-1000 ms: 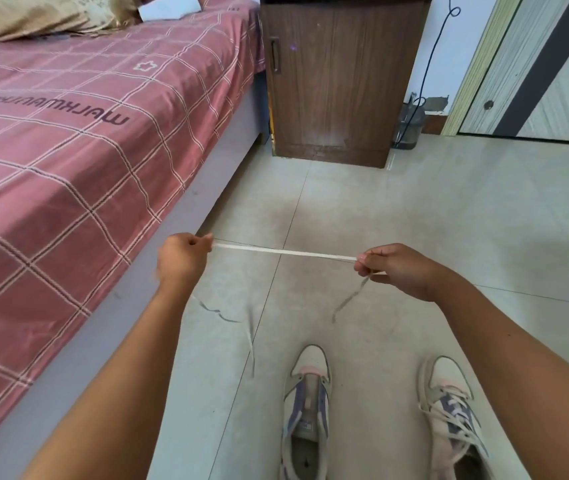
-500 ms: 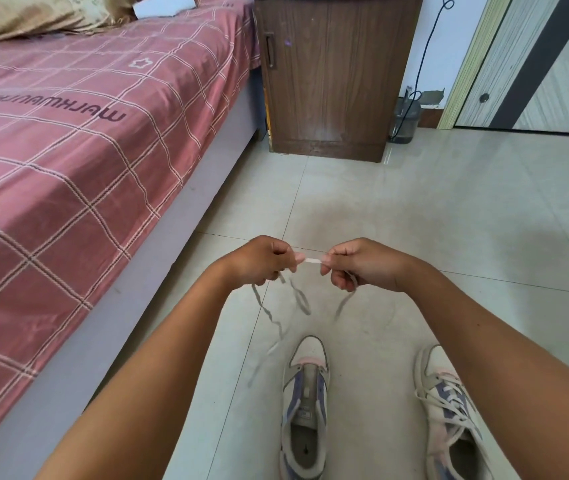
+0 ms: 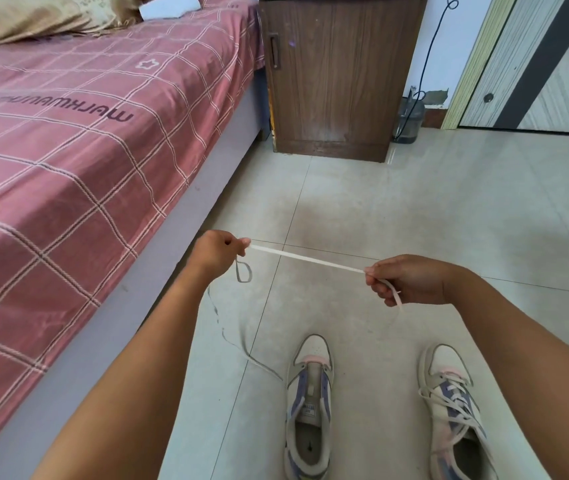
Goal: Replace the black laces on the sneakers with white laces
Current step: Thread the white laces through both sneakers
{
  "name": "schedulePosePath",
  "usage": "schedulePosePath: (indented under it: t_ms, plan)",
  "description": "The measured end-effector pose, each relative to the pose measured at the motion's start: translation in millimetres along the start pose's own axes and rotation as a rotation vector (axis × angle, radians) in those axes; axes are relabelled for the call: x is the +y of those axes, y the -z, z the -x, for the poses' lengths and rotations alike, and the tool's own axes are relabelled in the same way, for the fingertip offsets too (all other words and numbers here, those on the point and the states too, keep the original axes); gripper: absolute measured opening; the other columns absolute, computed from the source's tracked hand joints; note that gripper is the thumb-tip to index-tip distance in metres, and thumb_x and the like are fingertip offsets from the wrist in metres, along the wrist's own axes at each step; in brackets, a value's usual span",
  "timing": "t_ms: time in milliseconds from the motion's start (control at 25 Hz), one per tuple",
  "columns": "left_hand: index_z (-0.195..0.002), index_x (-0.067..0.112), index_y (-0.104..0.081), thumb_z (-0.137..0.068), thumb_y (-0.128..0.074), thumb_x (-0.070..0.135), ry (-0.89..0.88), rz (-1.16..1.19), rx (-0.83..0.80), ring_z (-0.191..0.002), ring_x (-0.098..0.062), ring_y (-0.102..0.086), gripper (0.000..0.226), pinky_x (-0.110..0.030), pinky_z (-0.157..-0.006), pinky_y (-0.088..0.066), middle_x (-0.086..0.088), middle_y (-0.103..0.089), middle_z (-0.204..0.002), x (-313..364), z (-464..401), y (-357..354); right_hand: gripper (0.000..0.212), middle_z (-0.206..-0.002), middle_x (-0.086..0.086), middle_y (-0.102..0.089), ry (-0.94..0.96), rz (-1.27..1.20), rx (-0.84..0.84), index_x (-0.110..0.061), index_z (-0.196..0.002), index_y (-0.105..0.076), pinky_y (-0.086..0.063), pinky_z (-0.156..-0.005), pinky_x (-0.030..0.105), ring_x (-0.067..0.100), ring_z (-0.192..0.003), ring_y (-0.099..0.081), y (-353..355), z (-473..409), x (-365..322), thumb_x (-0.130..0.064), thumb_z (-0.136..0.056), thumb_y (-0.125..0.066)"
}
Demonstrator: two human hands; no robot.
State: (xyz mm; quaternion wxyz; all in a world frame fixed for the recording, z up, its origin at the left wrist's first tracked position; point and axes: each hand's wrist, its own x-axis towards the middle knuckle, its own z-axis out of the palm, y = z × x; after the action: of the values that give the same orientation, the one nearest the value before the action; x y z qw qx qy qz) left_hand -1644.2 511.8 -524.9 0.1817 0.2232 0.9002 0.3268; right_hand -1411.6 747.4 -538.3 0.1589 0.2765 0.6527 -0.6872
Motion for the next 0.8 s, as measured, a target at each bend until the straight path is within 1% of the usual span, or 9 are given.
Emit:
schedulePosePath:
  t_ms: [160,280,360,400,440,480,560,680,800]
  plan:
    - [-0.063,0.018,-0.065,-0.089,-0.06,0.041,0.084,0.034,0.05,-0.065,-0.021,-0.049,0.035,-0.024,-0.057,-0.038,-0.006,-0.057,-0.069,-10.4,-4.6,7.2,0.015,-0.06,0.0,-0.043,0.007,-0.222,0.073,-0.013,-0.075,-0.058,-0.043,-0.056,0.025,0.011,-0.052,-0.042,23.6,8.2,13.7,-0.026,-0.081,-0.059]
    - [-0.07,0.019,-0.066,-0.089,-0.06,0.041,0.074,0.059,0.049,-0.061,-0.018,-0.049,0.03,-0.022,-0.052,-0.037,-0.003,-0.056,-0.069,-11.5,-3.2,5.6,0.014,-0.051,-0.005,-0.034,0.02,-0.413,0.136,-0.013,-0.076,-0.052,-0.037,-0.043,0.02,0.008,-0.042,-0.032,34.3,10.9,19.8,-0.024,-0.085,-0.055]
    - [-0.107,0.018,-0.062,-0.093,-0.053,0.043,0.012,0.187,0.01,-0.061,-0.013,-0.05,0.03,-0.022,-0.052,-0.038,-0.002,-0.058,-0.094,-3.3,-0.1,4.4,0.02,-0.046,-0.007,-0.029,0.03,-0.528,0.169,-0.014,-0.077,-0.048,-0.031,-0.037,0.018,0.006,-0.037,-0.026,33.2,8.5,20.0,-0.02,-0.095,-0.045]
    - [-0.131,0.022,-0.047,-0.095,-0.046,0.044,-0.008,0.288,-0.015,-0.06,-0.012,-0.048,0.042,-0.022,-0.052,-0.039,-0.002,-0.054,-0.108,2.8,1.2,4.8,0.024,-0.044,-0.007,-0.029,0.036,-0.568,0.181,-0.014,-0.076,-0.046,-0.029,-0.036,0.018,0.006,-0.036,-0.025,28.4,6.0,17.3,-0.019,-0.099,-0.039]
    - [-0.145,0.029,-0.026,-0.098,-0.041,0.042,-0.025,0.39,-0.044,-0.058,-0.011,-0.043,0.051,-0.022,-0.052,-0.039,-0.001,-0.051,-0.117,9.5,1.2,5.1,0.026,-0.045,-0.007,-0.03,0.048,-0.589,0.183,-0.015,-0.076,-0.045,-0.03,-0.036,0.018,0.006,-0.035,-0.026,20.2,2.6,12.5,-0.019,-0.1,-0.036]
    - [-0.148,0.033,-0.011,-0.1,-0.039,0.034,-0.049,0.466,-0.076,-0.055,-0.01,-0.039,0.056,-0.022,-0.05,-0.038,-0.001,-0.05,-0.122,17.6,1.4,5.0,0.027,-0.047,-0.005,-0.035,0.065,-0.587,0.171,-0.016,-0.076,-0.044,-0.032,-0.037,0.018,0.007,-0.037,-0.028,8.2,-1.5,6.1,-0.018,-0.101,-0.034]
    - [-0.148,0.035,-0.002,-0.099,-0.042,0.016,-0.119,0.502,-0.171,-0.049,-0.008,-0.038,0.066,-0.021,-0.045,-0.036,0.001,-0.053,-0.119,31.9,4.8,2.3,0.025,-0.062,0.001,-0.054,0.11,-0.57,0.112,-0.016,-0.078,-0.046,-0.043,-0.045,0.02,0.008,-0.043,-0.043,-23.6,-11.3,-9.7,-0.017,-0.1,-0.036]
    - [-0.147,0.037,-0.004,-0.095,-0.051,0.005,-0.212,0.417,-0.331,-0.047,-0.006,-0.047,0.077,-0.02,-0.046,-0.041,0.003,-0.051,-0.116,49.0,16.8,-8.9,0.017,-0.092,0.017,-0.071,0.094,-0.651,-0.068,-0.015,-0.084,-0.053,-0.057,-0.065,0.028,0.019,-0.074,-0.07,-69.9,-26.3,-32.5,-0.019,-0.098,-0.045]
    - [-0.146,0.035,-0.009,-0.092,-0.052,0.0,-0.223,0.398,-0.363,-0.05,-0.007,-0.056,0.077,-0.02,-0.05,-0.049,-0.002,-0.048,-0.113,57.2,25.1,-18.3,0.018,-0.09,0.013,-0.072,0.007,-0.692,-0.13,-0.014,-0.082,-0.059,-0.056,-0.076,0.037,0.025,-0.09,-0.07,-100.1,-36.9,-44.8,-0.022,-0.096,-0.05]
